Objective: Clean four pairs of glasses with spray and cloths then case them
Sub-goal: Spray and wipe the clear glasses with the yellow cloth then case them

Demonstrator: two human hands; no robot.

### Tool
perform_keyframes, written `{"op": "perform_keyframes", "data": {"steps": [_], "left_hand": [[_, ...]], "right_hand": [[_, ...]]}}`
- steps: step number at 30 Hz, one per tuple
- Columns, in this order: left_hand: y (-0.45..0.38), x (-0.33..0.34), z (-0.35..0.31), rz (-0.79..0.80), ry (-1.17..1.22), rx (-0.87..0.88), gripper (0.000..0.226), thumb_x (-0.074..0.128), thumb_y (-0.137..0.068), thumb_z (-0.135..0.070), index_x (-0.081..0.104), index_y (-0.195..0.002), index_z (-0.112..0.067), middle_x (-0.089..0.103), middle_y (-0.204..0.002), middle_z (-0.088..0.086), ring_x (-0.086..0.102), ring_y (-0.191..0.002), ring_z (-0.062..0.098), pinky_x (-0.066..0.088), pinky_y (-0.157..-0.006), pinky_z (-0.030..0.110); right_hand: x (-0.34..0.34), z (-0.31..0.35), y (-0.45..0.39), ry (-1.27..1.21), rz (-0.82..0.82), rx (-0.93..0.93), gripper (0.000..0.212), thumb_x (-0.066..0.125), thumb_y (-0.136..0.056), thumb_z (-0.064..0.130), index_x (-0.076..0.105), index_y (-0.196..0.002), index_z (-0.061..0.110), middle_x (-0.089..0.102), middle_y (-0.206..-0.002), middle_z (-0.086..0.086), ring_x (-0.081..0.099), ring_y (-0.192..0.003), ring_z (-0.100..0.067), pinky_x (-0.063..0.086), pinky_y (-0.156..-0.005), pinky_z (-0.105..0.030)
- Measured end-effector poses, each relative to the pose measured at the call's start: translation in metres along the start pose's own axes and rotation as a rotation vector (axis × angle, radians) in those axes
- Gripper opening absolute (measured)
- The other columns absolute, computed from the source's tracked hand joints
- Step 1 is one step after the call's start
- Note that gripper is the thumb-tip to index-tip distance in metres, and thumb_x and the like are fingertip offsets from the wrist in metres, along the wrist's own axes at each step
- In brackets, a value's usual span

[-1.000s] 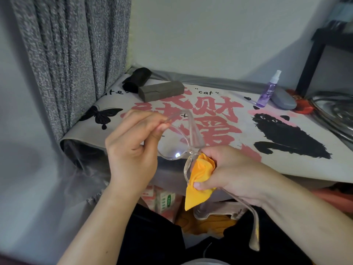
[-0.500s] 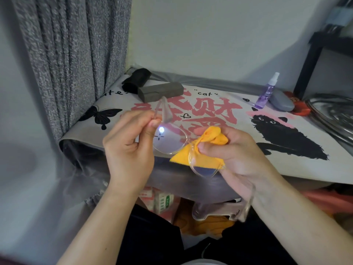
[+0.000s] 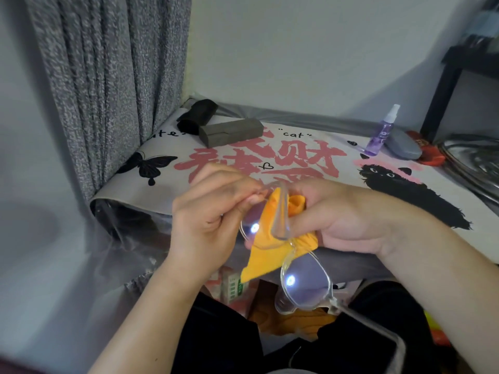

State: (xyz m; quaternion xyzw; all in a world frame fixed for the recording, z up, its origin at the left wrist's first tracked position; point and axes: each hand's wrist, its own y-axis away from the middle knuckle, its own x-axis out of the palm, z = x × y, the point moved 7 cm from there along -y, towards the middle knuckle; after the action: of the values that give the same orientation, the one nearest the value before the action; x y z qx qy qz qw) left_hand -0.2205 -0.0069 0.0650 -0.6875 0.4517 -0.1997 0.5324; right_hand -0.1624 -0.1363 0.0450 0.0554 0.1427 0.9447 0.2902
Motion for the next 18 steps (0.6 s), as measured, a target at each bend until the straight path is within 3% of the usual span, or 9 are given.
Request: {"op": "perform_keyframes", "data": {"steps": [1, 5, 7, 9, 12, 18], "left_hand": [[0.001, 0.002, 0.001, 0.02, 0.009, 0.0, 0.014, 0.063, -0.093, -0.002, 0.075, -0.087, -0.002, 0.068, -0.088, -0.001, 0.063, -0.084, 0.022, 0.047, -0.078, 0.033], [0.002, 0.008, 0.005, 0.07, 0.029, -0.011, 0.015, 0.062, -0.093, -0.002, 0.075, -0.087, 0.003, 0.07, -0.086, 0.007, 0.063, -0.083, 0.026, 0.046, -0.079, 0.032], [0.003, 0.01, 0.007, 0.079, 0.028, -0.026, 0.018, 0.061, -0.095, -0.004, 0.075, -0.087, 0.003, 0.07, -0.087, 0.007, 0.063, -0.085, 0.023, 0.046, -0.08, 0.029], [0.004, 0.01, 0.012, 0.078, 0.018, -0.055, 0.021, 0.059, -0.097, -0.008, 0.075, -0.087, 0.002, 0.07, -0.088, 0.005, 0.062, -0.086, 0.019, 0.045, -0.083, 0.026], [0.007, 0.008, 0.019, 0.071, 0.007, -0.106, 0.014, 0.062, -0.095, -0.003, 0.074, -0.088, 0.0, 0.068, -0.089, 0.0, 0.063, -0.089, 0.017, 0.045, -0.084, 0.027], [0.01, 0.013, 0.019, 0.05, 0.037, -0.16, 0.014, 0.062, -0.095, -0.006, 0.074, -0.089, -0.004, 0.068, -0.088, 0.001, 0.063, -0.085, 0.023, 0.047, -0.082, 0.029]], "right_hand": [[0.003, -0.001, -0.001, 0.033, 0.027, 0.032, 0.024, 0.062, -0.081, -0.01, 0.07, -0.101, 0.0, 0.072, -0.106, -0.027, 0.072, -0.103, -0.034, 0.059, -0.087, -0.038], [0.003, -0.002, -0.004, 0.147, -0.023, 0.087, 0.041, 0.061, -0.083, -0.024, 0.06, -0.115, 0.001, 0.071, -0.097, -0.022, 0.072, -0.103, -0.039, 0.057, -0.095, -0.048], [0.003, 0.001, -0.008, 0.275, -0.134, 0.037, 0.042, 0.073, -0.072, -0.018, 0.064, -0.104, 0.007, 0.068, -0.091, -0.018, 0.073, -0.096, -0.036, 0.056, -0.095, -0.053], [0.006, 0.006, -0.01, 0.361, -0.243, -0.028, 0.047, 0.08, -0.061, -0.009, 0.065, -0.094, 0.021, 0.07, -0.087, -0.005, 0.069, -0.088, -0.024, 0.056, -0.085, -0.05], [0.005, 0.01, -0.014, 0.364, -0.401, -0.102, 0.058, 0.087, -0.061, -0.004, 0.059, -0.089, 0.038, 0.071, -0.098, 0.003, 0.07, -0.094, -0.022, 0.058, -0.09, -0.05], [0.0, 0.017, -0.014, 0.213, -0.529, -0.168, 0.091, 0.083, -0.056, -0.015, 0.063, -0.129, 0.035, 0.066, -0.114, -0.006, 0.068, -0.107, -0.024, 0.057, -0.095, -0.044]]}}
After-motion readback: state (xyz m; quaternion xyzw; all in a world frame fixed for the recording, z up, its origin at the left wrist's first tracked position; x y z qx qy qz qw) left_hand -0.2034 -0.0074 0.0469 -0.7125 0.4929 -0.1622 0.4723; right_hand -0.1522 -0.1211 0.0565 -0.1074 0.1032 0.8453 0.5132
